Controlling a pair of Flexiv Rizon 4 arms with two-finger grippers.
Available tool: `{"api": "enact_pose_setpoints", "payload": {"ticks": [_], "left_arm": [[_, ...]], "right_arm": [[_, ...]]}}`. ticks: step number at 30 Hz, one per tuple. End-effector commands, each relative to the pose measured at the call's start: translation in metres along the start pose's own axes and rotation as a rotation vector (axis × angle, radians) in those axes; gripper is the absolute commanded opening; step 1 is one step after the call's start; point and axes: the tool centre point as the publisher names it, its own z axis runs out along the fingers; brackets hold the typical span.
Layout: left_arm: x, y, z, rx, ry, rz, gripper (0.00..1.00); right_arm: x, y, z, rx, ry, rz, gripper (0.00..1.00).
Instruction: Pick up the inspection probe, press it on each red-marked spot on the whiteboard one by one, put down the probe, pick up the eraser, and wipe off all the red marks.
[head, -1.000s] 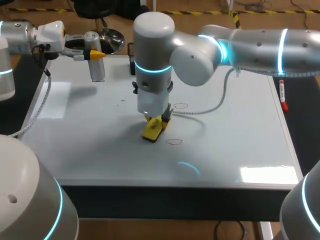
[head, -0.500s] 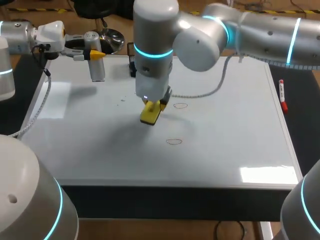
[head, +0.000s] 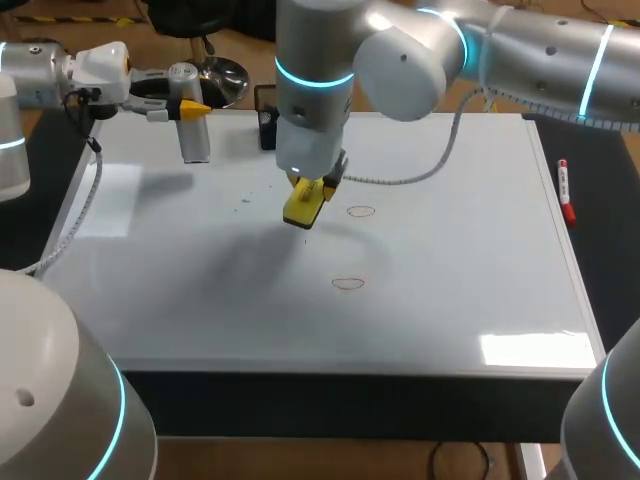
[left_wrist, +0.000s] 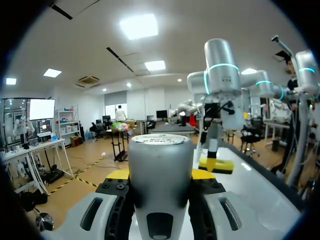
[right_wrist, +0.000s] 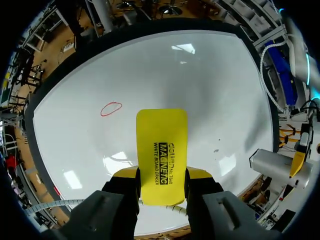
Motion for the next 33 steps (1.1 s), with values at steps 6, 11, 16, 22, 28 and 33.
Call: {"api": "enact_pose_setpoints", "payload": {"ticks": [6,11,16,22,28,33], "left_arm": [[0.001,-0.001,0.000,-0.001,-0.005,0.002,0.00],[0.001,-0.001,0.000,-0.001,-0.005,0.002,0.00],[0.001,-0.001,0.000,-0.001,-0.005,0.002,0.00],[0.001,-0.001,0.000,-0.001,-0.005,0.002,0.00],[0.001,-0.001,0.000,-0.001,-0.005,0.002,0.00],[0.001,-0.001,0.000,-0.001,-0.005,0.002,0.00]], "right_arm": [[0.046,-0.082,-0.014,0.061,0.058,0.099,0.00],[0.078,-0.122,-0.019,0.060,0.088,0.178,0.00],[0.108,-0.153,-0.022,0.046,0.085,0.260,0.00],[0.139,-0.183,-0.022,0.032,0.096,0.354,0.00],[0.168,-0.212,-0.017,0.019,0.096,0.450,0.00],[0.189,-0.235,-0.017,0.010,0.080,0.529,0.00]]}}
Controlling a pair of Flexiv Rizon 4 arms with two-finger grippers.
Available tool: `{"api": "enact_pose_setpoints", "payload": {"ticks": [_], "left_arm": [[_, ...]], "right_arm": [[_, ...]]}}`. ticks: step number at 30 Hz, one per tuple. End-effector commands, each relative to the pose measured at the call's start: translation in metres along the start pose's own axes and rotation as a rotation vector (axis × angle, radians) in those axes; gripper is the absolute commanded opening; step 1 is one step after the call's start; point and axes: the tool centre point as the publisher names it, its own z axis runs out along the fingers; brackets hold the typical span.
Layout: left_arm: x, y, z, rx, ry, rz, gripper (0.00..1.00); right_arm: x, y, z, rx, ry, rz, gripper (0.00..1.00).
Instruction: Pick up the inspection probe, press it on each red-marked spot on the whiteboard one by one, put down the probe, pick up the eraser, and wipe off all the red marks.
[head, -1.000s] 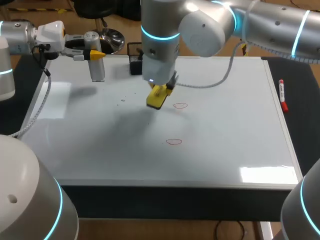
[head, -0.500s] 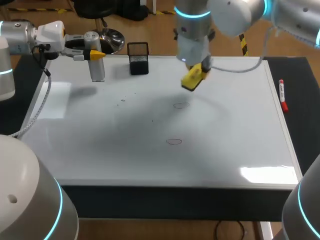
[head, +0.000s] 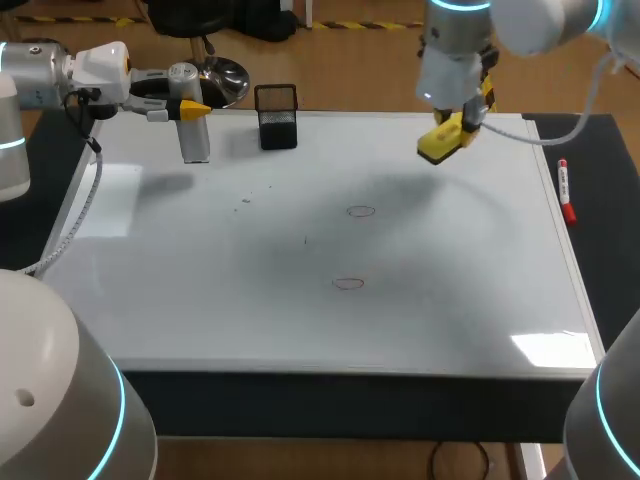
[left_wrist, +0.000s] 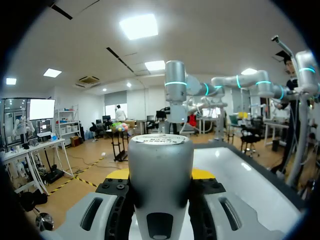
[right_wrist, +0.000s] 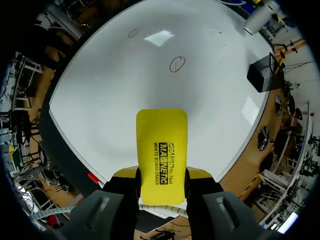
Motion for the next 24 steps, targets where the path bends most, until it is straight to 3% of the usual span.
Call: {"api": "enact_pose_setpoints", "payload": {"ticks": [1,13,24], "left_arm": [[0.001,-0.001,0.000,-0.001,-0.005,0.002,0.00],[0.001,-0.001,0.000,-0.001,-0.005,0.002,0.00],[0.001,-0.001,0.000,-0.001,-0.005,0.002,0.00]], "right_arm": [[0.006,-0.026,0.002,-0.037,-0.023,0.043,0.00],[0.012,-0.072,0.010,-0.058,-0.022,0.091,0.00],[0.012,-0.074,0.011,-0.076,-0.034,0.094,0.00]]}}
